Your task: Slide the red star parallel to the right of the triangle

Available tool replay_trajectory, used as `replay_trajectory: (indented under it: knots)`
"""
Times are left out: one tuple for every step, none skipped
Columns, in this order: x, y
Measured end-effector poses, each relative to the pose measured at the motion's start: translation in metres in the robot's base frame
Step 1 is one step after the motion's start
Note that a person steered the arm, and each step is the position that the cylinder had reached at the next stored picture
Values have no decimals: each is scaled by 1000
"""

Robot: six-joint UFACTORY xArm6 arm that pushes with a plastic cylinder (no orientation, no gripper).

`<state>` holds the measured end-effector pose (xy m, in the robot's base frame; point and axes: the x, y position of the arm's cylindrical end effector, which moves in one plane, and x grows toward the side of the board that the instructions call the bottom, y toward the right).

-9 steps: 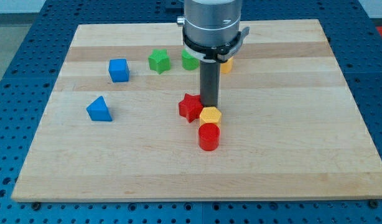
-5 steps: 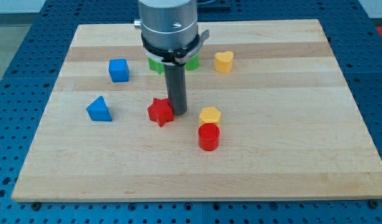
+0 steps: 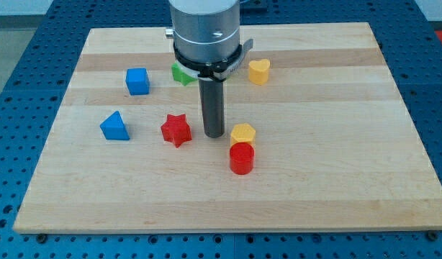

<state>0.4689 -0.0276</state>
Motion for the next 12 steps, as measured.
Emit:
replay_trajectory:
  knots:
    - [9, -10]
    - [16, -25]
    - [23, -36]
    - [28, -45]
    - [37, -46]
    - [31, -49]
    - [30, -50]
    - [30, -50]
    - [30, -50]
    - [30, -54]
    - [30, -57]
    - [30, -62]
